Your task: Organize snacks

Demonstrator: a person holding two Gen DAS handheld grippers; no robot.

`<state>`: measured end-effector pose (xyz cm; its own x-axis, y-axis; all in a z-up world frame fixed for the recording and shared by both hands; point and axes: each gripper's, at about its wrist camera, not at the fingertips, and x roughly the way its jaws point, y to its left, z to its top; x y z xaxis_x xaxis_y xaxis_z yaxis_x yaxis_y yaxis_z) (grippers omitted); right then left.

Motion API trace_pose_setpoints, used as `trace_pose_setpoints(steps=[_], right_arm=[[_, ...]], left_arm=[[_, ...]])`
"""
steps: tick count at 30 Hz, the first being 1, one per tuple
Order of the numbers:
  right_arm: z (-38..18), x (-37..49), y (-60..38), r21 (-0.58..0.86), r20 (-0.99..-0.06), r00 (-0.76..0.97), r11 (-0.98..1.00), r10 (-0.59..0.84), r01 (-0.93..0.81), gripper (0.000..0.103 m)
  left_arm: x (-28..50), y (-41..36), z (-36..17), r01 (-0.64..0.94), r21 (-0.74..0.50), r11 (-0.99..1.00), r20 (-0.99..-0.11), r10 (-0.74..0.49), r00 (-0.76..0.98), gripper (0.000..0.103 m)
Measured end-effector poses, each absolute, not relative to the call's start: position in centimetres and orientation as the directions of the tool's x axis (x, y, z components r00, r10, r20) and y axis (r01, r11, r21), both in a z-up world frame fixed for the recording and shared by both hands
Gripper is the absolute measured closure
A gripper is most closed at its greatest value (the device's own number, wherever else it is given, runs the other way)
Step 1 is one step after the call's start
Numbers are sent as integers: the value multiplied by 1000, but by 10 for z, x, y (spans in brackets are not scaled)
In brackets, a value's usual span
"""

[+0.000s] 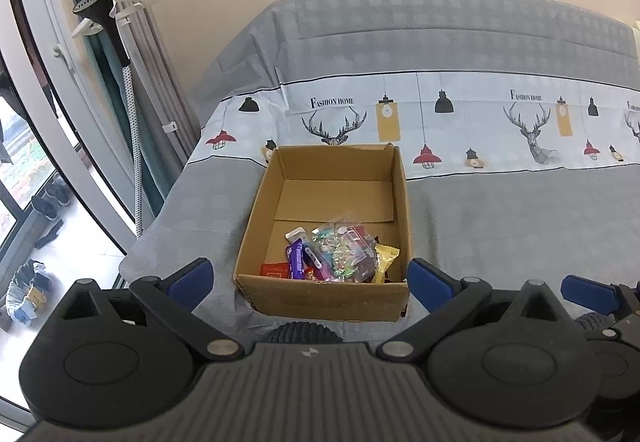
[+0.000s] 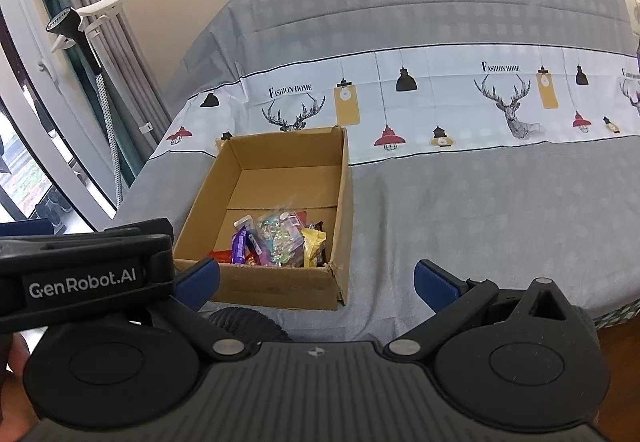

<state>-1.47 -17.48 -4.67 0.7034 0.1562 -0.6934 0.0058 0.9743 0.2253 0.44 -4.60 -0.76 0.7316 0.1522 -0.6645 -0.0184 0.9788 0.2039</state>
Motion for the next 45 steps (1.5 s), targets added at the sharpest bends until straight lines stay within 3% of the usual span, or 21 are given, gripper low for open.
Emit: trace_pose_setpoints(steps=[45], right_arm=[[-48,-18,-167,225,-692,701,974,175,-21,0]], left_arm=[[-4,-40,-8,-32,208,978,-668,166,725,0]])
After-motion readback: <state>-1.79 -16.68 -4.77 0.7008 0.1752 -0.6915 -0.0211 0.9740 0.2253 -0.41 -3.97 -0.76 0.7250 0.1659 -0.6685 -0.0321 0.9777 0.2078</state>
